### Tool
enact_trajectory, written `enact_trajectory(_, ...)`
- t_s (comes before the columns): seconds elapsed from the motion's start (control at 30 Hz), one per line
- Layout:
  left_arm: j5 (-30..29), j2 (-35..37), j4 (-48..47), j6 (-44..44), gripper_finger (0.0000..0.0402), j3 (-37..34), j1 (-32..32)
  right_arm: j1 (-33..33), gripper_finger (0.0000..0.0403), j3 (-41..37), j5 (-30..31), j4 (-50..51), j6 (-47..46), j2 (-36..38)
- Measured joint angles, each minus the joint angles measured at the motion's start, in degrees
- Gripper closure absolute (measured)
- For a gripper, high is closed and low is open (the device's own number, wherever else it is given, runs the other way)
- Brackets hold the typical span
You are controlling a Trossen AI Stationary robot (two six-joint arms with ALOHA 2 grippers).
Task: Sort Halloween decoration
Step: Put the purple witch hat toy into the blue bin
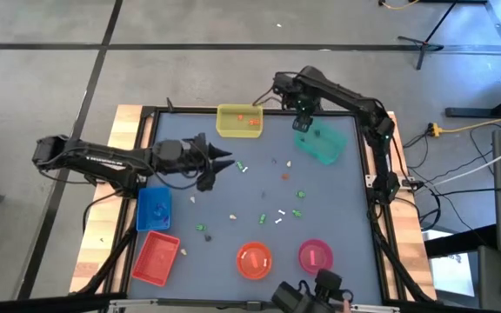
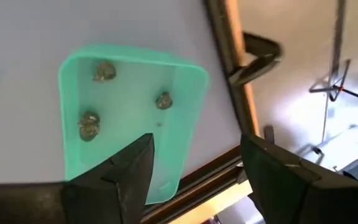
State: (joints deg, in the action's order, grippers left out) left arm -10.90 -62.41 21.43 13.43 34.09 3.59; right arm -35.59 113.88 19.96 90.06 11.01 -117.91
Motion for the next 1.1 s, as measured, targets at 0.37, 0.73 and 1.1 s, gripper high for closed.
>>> enact_trajectory(0.37,19.05,-17.76,-5.94,-9.45,0.0272,20.75,11.48,2.65,0.0164,-1.69,-5.62,-0.09,-9.2,14.58)
enact_trajectory(0.73,25.43,-36.84,-23.41,-22.02,0.0272,45.62,13.07,13.08,0.0164,-27.38,-4.34,-14.09,-14.32,41.44)
enact_trajectory(1.1,24.95,-49.14,-23.8,-27.9,0.0272,51.6,12.4,18.8,0.0164,-52.58,-9.65,-30.85,-23.42,59.23)
